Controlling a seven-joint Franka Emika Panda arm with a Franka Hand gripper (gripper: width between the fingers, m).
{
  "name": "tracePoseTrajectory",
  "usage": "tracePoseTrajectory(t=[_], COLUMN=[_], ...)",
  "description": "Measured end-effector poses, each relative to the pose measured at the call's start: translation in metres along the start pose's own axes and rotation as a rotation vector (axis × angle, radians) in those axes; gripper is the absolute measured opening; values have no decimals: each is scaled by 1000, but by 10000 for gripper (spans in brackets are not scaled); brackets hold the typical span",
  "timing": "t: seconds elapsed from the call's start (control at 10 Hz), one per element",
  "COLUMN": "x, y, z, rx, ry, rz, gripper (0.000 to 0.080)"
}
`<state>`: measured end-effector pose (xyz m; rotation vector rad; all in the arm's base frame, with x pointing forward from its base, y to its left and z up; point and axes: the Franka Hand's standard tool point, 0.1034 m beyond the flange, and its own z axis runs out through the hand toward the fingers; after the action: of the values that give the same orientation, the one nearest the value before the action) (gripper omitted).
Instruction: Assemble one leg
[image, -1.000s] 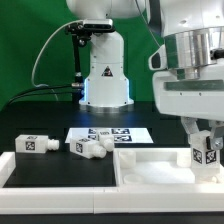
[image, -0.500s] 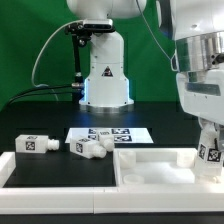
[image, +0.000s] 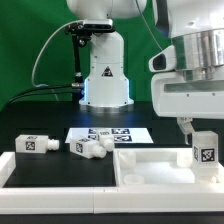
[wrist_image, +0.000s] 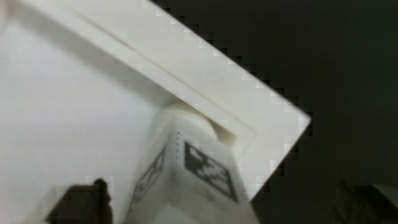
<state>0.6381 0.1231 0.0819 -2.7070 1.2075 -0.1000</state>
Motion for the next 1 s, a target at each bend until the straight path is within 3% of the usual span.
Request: tracePoseTrajectory(t=[0.3,0.4,0.5,0.7,0.8,0.9,1.0], x=[0,-1,3,3,3,2,2], y=[1,2,3,4,4,4,4], z=[0,1,2,4,4,4,5], rx=[-12,-51,-66,-65,-66,-65,-65], ry=[2,4,-3,-6,-5,-5,-4], rz=[-277,-482,-647,-667,-651,-630,-570], gripper=[648,648,648,648,552,552,383])
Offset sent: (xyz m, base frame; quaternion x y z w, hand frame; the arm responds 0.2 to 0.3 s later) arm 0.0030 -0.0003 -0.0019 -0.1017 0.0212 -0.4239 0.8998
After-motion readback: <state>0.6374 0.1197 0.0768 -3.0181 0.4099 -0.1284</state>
